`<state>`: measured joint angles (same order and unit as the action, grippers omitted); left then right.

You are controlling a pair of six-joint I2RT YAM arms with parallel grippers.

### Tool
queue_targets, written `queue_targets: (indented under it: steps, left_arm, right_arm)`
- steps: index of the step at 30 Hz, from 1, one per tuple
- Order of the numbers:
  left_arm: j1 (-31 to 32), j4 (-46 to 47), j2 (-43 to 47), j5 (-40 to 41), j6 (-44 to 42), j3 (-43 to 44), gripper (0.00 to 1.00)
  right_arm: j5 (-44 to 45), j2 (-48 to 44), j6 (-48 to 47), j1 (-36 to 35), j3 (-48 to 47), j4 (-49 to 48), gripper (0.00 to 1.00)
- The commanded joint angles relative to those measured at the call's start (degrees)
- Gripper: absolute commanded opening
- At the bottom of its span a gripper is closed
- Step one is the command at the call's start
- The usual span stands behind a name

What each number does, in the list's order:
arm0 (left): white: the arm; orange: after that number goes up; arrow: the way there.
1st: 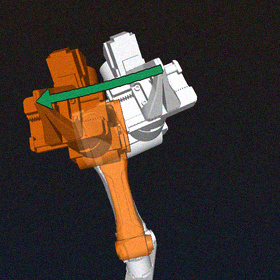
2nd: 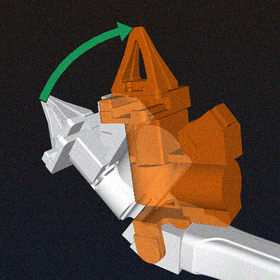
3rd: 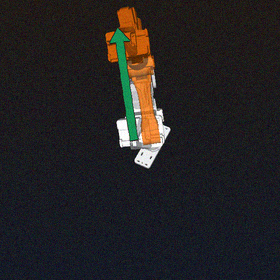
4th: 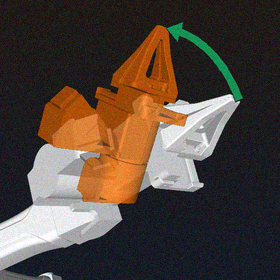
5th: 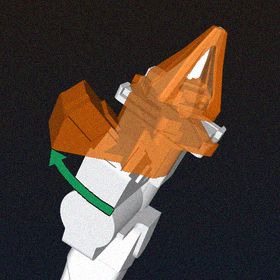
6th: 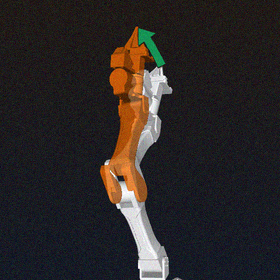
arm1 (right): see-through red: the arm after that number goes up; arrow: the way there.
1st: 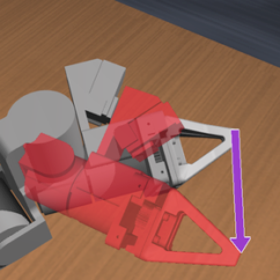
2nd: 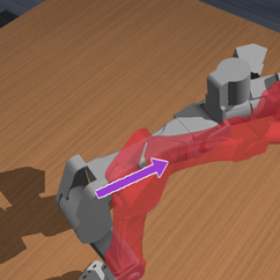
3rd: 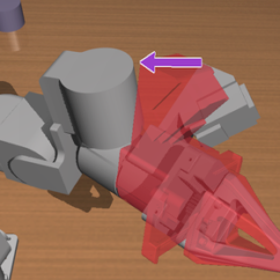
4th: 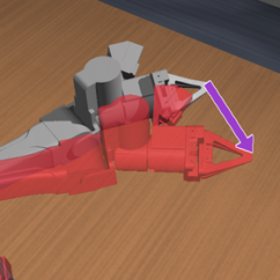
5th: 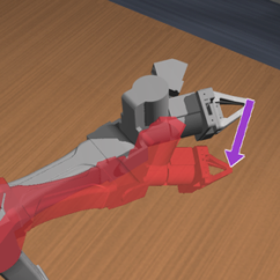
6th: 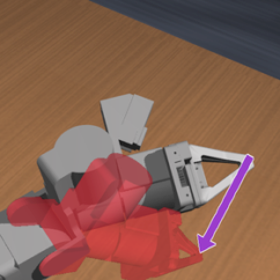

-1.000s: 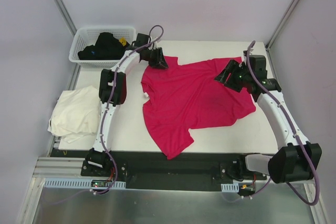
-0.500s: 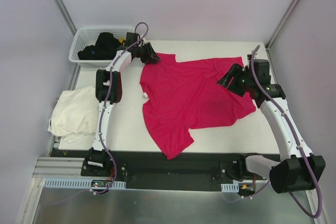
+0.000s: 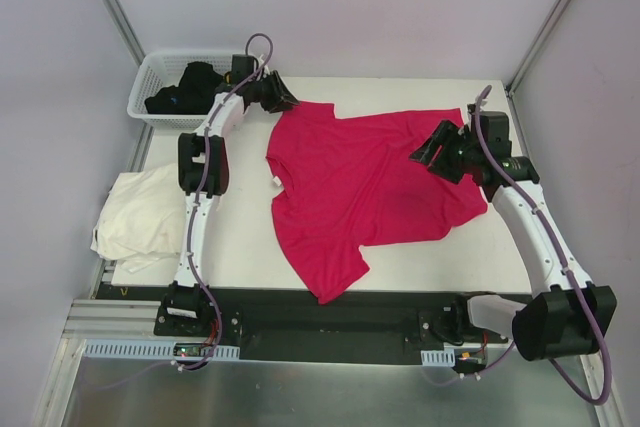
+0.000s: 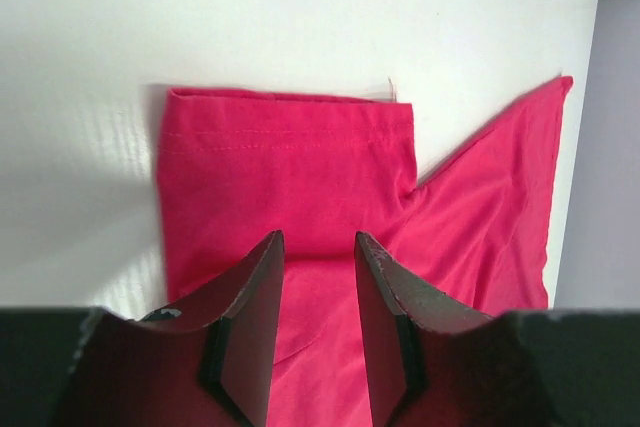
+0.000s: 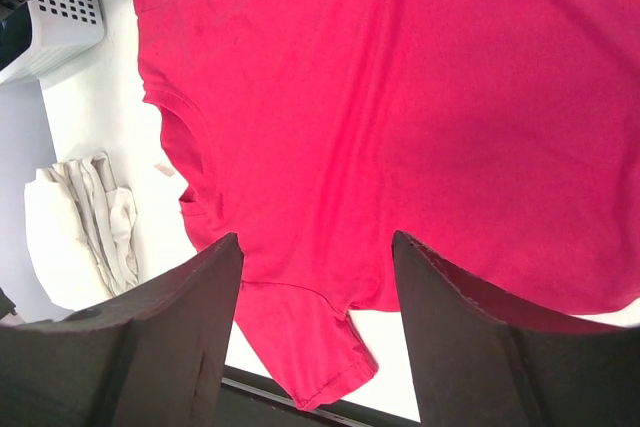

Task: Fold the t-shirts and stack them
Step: Flatten out the tshirt

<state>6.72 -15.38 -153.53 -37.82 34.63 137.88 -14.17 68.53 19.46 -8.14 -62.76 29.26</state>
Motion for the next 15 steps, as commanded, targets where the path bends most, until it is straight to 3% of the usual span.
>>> queue_targets:
  steps: [1, 4, 15]
  left_arm:
    - [-1.71, 1.84, -0.54, 1.79, 0.96, 2.92, 0.33]
    - [-2.06, 1.84, 1.30, -0.75, 0.88, 0.39, 0.31]
    - [4.00, 5.62, 29.42, -2.96, -7.29, -26.16, 0.29]
  right_arm:
    - [0.64, -0.34, 0.23, -0.21, 0.45, -1.39, 0.65]
    - [2.21, 4.82, -0.92, -0.12, 0.18, -3.49, 0.65]
    - [5.03, 27.42, -0.65, 0.32, -5.79, -9.65, 0.65]
